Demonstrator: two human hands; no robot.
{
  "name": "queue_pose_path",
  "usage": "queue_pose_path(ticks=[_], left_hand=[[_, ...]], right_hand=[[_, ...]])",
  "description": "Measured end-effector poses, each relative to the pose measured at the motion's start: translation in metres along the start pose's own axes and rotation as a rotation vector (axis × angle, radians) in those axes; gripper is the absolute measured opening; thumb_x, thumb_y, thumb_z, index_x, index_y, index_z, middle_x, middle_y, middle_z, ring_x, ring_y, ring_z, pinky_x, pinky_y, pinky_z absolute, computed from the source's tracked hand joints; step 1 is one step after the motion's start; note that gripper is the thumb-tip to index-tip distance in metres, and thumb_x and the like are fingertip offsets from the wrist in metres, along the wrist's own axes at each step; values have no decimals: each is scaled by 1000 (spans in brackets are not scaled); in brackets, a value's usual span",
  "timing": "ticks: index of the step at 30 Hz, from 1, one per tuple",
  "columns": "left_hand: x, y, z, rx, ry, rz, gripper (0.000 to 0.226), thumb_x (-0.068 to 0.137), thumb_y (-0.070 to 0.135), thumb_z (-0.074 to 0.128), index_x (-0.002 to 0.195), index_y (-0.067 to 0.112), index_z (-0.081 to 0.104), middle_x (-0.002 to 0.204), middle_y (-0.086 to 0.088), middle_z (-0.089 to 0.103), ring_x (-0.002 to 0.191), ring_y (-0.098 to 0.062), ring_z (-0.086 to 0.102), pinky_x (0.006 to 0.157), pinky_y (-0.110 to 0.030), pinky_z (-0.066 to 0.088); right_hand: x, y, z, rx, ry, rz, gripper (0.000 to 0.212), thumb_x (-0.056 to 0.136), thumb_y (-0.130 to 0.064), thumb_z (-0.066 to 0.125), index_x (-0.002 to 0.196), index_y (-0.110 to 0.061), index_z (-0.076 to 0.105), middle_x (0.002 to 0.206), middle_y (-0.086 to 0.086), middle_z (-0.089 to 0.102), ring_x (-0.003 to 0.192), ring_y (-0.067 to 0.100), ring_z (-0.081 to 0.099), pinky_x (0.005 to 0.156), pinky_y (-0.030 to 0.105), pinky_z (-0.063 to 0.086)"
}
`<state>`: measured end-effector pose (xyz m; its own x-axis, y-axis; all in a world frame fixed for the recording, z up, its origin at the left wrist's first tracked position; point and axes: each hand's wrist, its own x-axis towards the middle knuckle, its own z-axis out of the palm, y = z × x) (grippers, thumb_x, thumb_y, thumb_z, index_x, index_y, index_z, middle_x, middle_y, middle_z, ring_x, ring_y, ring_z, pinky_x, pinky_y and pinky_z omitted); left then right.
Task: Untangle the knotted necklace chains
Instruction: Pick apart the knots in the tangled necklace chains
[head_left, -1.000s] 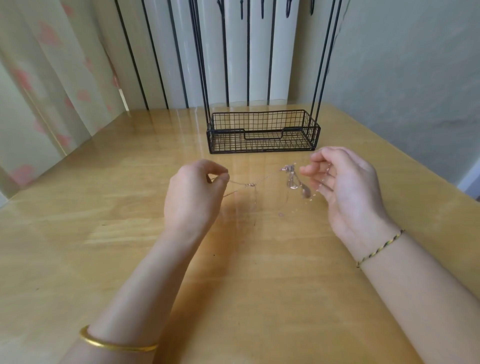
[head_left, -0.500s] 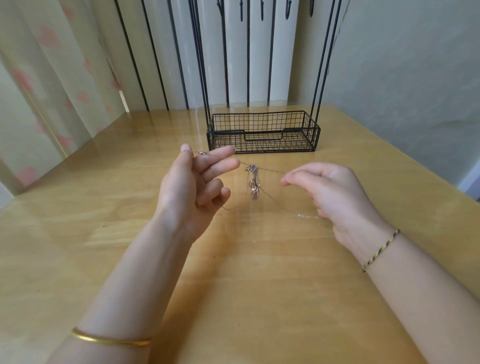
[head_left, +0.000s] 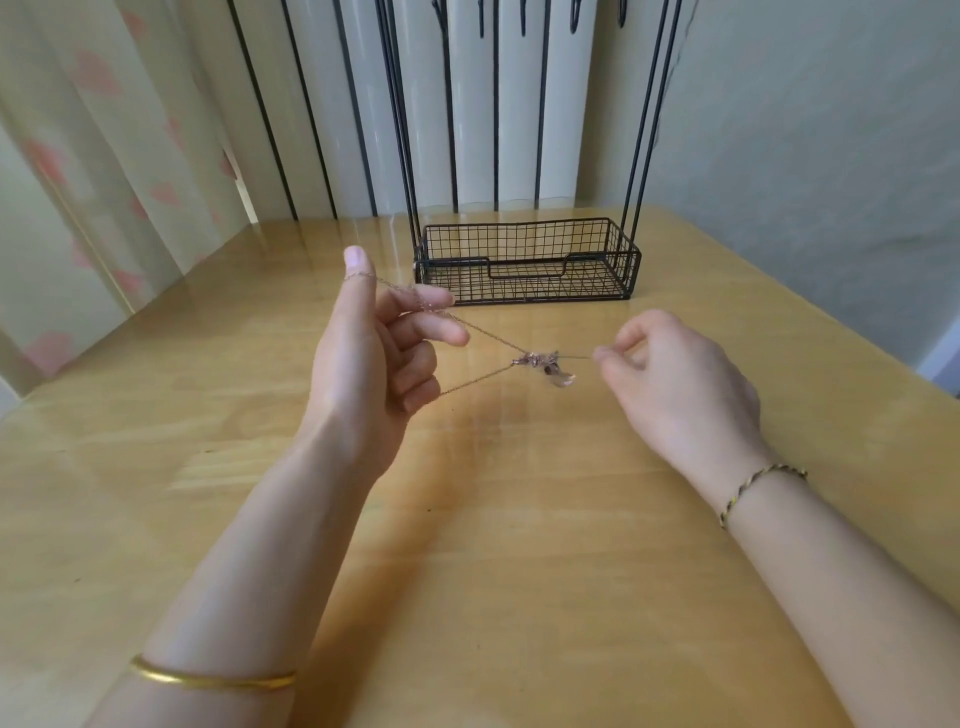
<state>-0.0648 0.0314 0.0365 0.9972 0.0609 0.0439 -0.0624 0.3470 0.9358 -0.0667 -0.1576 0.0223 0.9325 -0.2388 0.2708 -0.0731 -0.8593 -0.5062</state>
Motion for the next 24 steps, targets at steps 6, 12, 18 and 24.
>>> queue_pose_path(ticks=[6,12,18,24], left_hand=[[-10,-7,8,606,-100,179,65,96,60,27,77,8,60,63,-8,70,45,-17,42,46,-22,38],[-6,-17,2,1177,-112,267,76,69,86,26,88,24,65,81,8,70,79,-10,64,76,-32,52],[-8,-20,7,1402,-160,346,74,73,68,58,133,26,50,133,5,55,124,-16,47,102,-36,37],[-3,-26,4,1455,-174,426,86,81,40,68,151,27,20,159,8,18,144,-12,20,115,-31,19]], right_hand=[[0,-6,4,279,-48,-9,37,89,-21,43,125,-16,45,111,1,62,88,29,62,84,39,48],[-2,-3,0,197,76,-76,27,95,-19,38,121,-22,47,99,-1,63,81,28,63,76,36,48],[-5,-6,0,-44,56,-101,25,91,-26,58,108,-18,40,72,-7,44,72,24,47,62,30,31],[-7,-8,5,-108,-32,-111,28,92,-10,50,119,-17,49,88,4,64,82,27,63,69,32,49]])
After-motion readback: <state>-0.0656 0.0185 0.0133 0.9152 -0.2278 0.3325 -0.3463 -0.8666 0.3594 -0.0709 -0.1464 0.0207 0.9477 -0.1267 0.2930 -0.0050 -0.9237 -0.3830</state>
